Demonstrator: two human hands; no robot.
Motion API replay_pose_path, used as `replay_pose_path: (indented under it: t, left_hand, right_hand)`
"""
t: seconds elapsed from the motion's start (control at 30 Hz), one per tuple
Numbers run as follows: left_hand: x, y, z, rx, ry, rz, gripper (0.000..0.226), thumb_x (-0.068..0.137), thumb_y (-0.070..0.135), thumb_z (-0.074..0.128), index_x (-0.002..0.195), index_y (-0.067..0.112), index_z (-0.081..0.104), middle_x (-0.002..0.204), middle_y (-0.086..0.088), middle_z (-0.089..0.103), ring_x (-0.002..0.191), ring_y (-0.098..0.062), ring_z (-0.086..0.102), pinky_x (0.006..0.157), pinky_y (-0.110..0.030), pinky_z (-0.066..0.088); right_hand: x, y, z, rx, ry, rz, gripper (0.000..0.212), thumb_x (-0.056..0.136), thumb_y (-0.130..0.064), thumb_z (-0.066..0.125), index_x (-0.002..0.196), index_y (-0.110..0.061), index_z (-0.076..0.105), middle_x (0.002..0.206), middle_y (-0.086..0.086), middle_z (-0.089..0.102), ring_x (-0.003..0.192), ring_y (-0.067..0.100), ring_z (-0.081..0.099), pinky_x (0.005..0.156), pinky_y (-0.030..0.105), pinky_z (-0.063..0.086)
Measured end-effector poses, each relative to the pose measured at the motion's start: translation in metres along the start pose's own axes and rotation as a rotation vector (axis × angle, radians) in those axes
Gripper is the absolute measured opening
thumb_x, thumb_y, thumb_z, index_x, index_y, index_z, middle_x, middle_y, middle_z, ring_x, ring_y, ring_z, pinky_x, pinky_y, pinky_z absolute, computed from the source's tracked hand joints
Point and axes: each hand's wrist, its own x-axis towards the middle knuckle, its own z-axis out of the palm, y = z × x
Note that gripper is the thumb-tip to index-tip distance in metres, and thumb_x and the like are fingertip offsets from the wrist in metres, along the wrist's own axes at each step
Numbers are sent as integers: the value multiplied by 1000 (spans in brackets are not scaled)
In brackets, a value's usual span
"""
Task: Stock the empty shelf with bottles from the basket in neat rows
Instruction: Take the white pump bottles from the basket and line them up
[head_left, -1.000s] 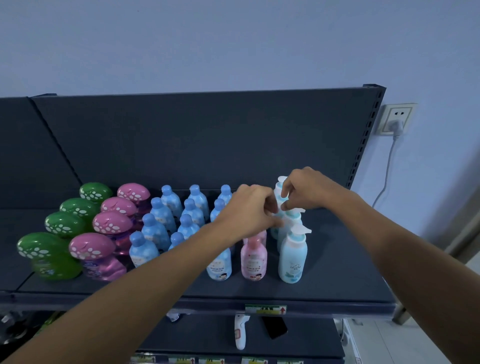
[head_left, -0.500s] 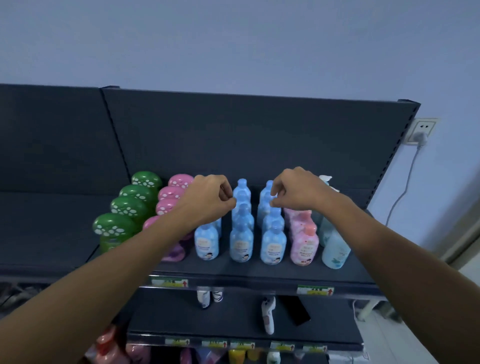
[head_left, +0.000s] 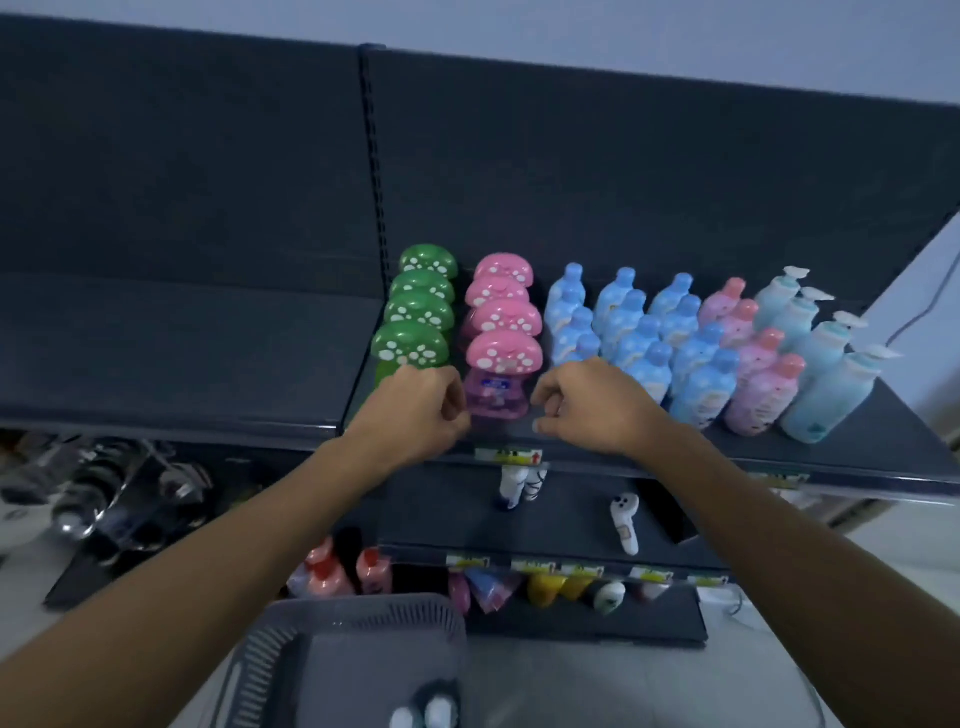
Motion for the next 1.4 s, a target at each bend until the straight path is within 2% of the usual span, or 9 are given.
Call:
replay_pose_path:
  t: [0.2,0.3,0.43,0.57,0.63,0.77,1.0,1.2,1.4]
  left_hand:
    - [-44,-69,49,-15,-105,-117,8,83,33,67,87,28,63,77,16,66,89,-18,67,80,-36,57]
    - [-69,-101,92,-41,-221,-223,5,83,32,63,88,30,62,90,8,71,91,-21,68,79,-38,58]
    - [-108,-140,157,-54,-365,-290,6,83,28,62,85,30,56,96,-1,72,96,-28,67,81,-41,57]
    - [-149,-167,220,-66,-501,-372,7,85,27,64,91,25,61,101,-2,72,99,-27,67,83,-42,57]
    - [-165,-177,250,-70,-563,-402,15,86,27,66,100,22,63,108,-5,69,103,-29,65,86,-42,55]
    - [-191,-187,303,-20,-637,-398,36,86,33,67,118,16,60,116,-10,64,105,-37,63,88,-44,54]
    - [-221,-189,361,35,-637,-405,43,90,36,68,127,16,60,120,-7,59,104,-32,64,84,-42,53]
    - [-230,-188,378,108,-569,-401,32,91,32,70,116,15,60,114,-9,59,98,-32,66,77,-39,52]
    - [-233,-188,379,101,-502,-422,21,92,25,67,107,12,61,103,-10,64,90,-31,68,72,-35,50]
  right_hand:
    - [2,-38,86,36,-125,13,29,83,-33,73,111,-24,71,98,-7,72,97,15,63,83,36,55]
    - [-5,-44,145,102,-198,41,32,83,-29,75,114,-22,70,100,-4,72,92,16,66,82,37,57]
    - [-11,-48,225,102,-317,100,24,84,-28,68,107,-25,71,105,3,73,101,27,66,86,39,55]
    - [-24,-49,304,90,-423,116,24,85,-28,67,109,-23,68,105,7,70,100,33,66,79,38,56]
    - [-33,-49,341,66,-471,119,16,85,-26,64,101,-20,65,103,9,69,96,36,65,74,37,54]
    - [-51,-52,406,42,-534,101,19,86,-24,67,101,-14,61,105,14,67,96,38,65,76,41,54]
    - [-65,-63,473,-108,-577,27,17,91,-15,63,106,-11,65,105,12,66,90,32,69,70,38,53]
    - [-67,-69,492,-214,-605,17,14,92,-10,62,105,-11,67,103,11,66,91,29,70,70,36,53]
    - [-67,-68,497,-207,-610,73,14,95,-13,58,105,-12,67,109,11,65,95,29,69,74,35,52]
